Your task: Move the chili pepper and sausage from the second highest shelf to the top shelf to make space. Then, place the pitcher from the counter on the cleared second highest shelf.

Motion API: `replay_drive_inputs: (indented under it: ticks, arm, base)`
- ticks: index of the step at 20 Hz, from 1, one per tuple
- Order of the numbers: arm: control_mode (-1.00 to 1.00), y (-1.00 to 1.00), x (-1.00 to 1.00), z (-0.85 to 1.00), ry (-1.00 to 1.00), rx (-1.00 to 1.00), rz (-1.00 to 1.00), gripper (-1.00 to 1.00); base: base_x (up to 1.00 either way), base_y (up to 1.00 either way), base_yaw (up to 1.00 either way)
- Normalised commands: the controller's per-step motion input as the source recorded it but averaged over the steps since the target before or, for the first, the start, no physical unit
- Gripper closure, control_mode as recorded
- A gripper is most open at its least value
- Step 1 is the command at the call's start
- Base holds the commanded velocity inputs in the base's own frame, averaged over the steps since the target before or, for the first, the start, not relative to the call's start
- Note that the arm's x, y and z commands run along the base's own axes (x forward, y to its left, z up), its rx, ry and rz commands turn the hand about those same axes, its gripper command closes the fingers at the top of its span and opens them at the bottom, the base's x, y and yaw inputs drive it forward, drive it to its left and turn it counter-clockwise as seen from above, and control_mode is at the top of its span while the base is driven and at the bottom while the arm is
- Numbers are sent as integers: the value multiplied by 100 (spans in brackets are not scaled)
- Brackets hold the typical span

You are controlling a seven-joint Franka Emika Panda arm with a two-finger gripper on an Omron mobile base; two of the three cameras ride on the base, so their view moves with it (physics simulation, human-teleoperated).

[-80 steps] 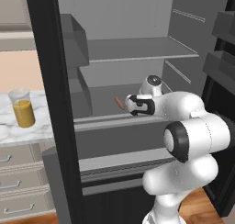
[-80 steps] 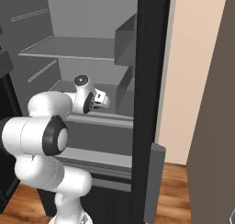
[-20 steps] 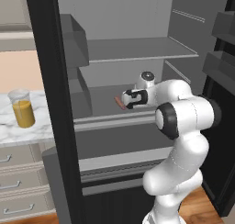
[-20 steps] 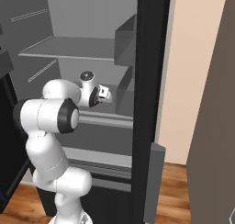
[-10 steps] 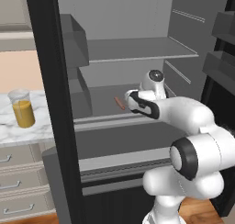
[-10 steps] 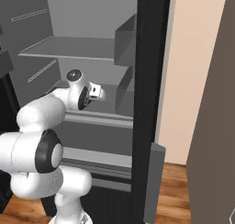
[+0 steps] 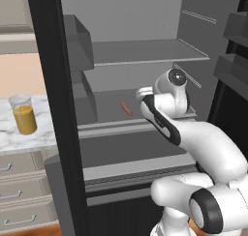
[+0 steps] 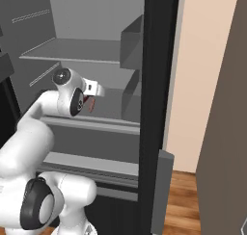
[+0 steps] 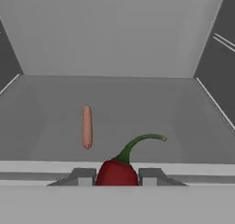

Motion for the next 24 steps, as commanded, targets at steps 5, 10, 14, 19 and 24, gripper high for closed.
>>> replay_drive_inputs:
  ticks: [5,10,14,19,24]
  arm:
    - [-100,1,-19,98,-15,0,0,100]
    - [-100,0,-4,92,-14,0,0,100]
    - [-100,0,0,79,-7,0,0,100]
    - [-100,0,16,62,-1,0,0,100]
    - [-100,0,40,24,0,0,0,100]
  base:
    - [0,0,0]
    - [0,0,0]
    - [0,0,0]
    - [0,0,0]
    - [0,0,0]
